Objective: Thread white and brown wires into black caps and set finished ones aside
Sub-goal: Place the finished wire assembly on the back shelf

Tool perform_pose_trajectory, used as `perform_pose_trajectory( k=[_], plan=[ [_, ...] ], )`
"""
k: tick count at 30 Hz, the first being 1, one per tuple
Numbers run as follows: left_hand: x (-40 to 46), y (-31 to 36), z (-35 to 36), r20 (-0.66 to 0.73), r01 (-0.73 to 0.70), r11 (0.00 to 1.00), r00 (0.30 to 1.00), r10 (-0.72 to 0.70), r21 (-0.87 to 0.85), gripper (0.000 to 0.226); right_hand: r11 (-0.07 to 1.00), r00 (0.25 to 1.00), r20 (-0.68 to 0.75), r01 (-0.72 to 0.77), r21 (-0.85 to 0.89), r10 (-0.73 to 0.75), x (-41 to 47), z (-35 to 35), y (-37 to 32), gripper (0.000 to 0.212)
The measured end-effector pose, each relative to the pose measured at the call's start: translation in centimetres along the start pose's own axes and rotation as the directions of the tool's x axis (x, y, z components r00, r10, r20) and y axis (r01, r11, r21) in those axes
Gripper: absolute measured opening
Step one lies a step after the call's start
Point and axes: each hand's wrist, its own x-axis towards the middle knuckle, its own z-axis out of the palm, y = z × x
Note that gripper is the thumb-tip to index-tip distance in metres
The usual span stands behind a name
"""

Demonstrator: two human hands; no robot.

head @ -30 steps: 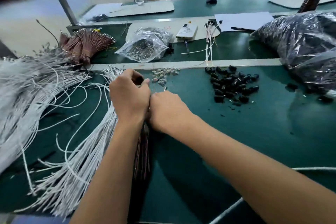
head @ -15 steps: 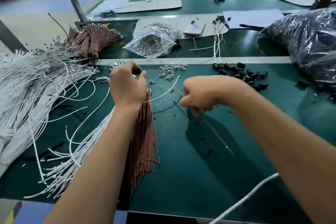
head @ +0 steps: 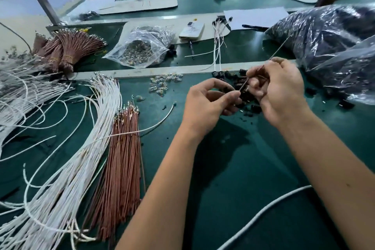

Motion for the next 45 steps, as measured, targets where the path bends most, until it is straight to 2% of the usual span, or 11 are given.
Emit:
perform_pose_trajectory(
  k=[3,7,10,17,22,27,30,32,35,40,45],
  plan=[
    [0.2,-0.4,-0.6,-0.056,-0.039,0.998,0.998,0.037,-0.041,0.007,0.998,0.993,0.117,-0.034,0.049,0.028,-0.6,-0.7,0.6,0.009],
    [0.3,-0.7,-1.2,-0.126,-0.027,0.996,0.992,0.017,-0.082,0.009,0.977,0.954,0.291,-0.012,-0.212,0.075,-1.3,-0.9,1.6,0.012],
    [0.4,-0.9,-1.3,-0.123,0.003,0.993,0.992,-0.018,-0.12,0.01,0.958,0.955,0.29,0.031,-0.286,0.056,-1.5,-1.1,1.9,0.013],
    [0.5,-1.3,-1.3,-0.158,-0.009,0.994,0.987,-0.009,-0.11,0.011,0.975,0.928,0.363,-0.002,-0.222,0.084,-1.3,-1.8,1.4,0.018],
    [0.5,-1.5,-1.3,-0.19,-0.019,0.993,0.982,-0.003,-0.115,0.011,0.928,0.939,0.344,0.133,-0.347,-0.006,-1.8,-1.3,2.5,0.011],
    [0.4,-1.5,-1.2,-0.255,-0.069,0.983,0.967,0.024,-0.17,0.01,0.967,0.983,0.179,0.07,-0.246,-0.026,-1.3,-1.6,1.9,0.007],
    [0.3,-1.0,-1.3,-0.205,-0.009,0.949,0.977,-0.058,-0.314,0.013,0.99,0.996,0.084,0.024,-0.139,-0.013,-1.0,-1.8,1.5,0.009],
    [0.4,-0.4,-1.4,-0.127,0.084,0.865,0.978,-0.168,-0.494,0.013,0.997,0.998,0.056,0.015,-0.076,-0.011,-1.0,-1.9,1.3,0.008],
    [0.4,0.1,-1.7,-0.016,0.198,0.749,0.963,-0.268,-0.632,0.021,1.0,0.998,0.064,-0.002,-0.003,0.002,-1.0,-1.8,1.1,0.006],
    [0.1,0.8,-1.9,0.114,0.276,0.642,0.952,-0.283,-0.715,0.035,0.995,0.983,0.178,-0.056,0.082,0.041,-1.1,-1.5,0.9,0.009],
    [0.1,1.0,-2.2,0.159,0.334,0.62,0.934,-0.32,-0.71,0.036,0.998,0.979,0.203,-0.025,0.051,0.014,-1.5,-1.3,0.9,0.01]
  ],
)
